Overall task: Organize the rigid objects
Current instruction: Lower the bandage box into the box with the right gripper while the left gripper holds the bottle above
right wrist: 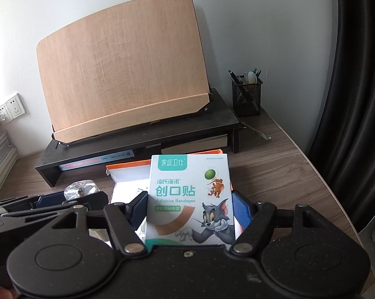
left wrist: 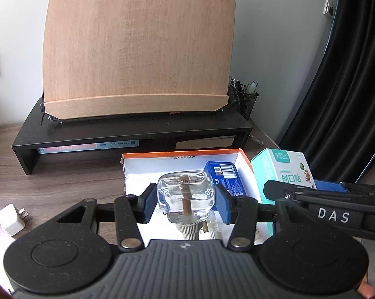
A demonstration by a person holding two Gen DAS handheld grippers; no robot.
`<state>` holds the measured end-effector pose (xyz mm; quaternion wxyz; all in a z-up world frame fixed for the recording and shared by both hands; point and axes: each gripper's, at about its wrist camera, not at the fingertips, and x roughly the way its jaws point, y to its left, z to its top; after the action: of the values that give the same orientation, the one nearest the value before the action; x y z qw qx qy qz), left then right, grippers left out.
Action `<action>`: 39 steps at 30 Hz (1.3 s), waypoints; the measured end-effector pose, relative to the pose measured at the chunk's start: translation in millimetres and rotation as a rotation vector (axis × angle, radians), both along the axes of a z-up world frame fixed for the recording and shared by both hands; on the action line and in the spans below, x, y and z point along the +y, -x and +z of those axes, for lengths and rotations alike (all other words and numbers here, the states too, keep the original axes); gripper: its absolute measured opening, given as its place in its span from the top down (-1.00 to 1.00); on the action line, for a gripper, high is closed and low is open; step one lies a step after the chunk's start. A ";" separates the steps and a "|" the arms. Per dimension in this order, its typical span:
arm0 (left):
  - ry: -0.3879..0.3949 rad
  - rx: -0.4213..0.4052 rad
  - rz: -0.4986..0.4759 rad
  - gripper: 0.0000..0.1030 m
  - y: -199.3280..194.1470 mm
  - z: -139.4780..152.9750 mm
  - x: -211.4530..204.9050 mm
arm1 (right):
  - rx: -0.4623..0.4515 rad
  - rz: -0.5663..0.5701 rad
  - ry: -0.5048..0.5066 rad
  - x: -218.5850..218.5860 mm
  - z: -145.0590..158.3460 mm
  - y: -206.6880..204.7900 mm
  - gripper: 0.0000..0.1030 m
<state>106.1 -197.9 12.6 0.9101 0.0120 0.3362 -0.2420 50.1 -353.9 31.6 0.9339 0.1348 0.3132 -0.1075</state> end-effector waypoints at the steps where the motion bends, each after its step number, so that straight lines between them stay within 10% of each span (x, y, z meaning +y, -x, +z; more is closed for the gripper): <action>1: 0.000 0.001 0.000 0.04 -0.8 -0.4 0.1 | 0.002 0.000 0.001 0.1 -0.5 -1.2 -0.63; 39: -0.017 0.015 0.005 0.04 -12.6 -6.7 -2.8 | 0.031 -0.004 0.003 -3.2 -11.6 -14.3 -0.64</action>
<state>118.7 -200.7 5.9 0.9080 0.0170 0.3450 -0.2370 64.4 -357.0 19.9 0.9289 0.1324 0.3271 -0.1122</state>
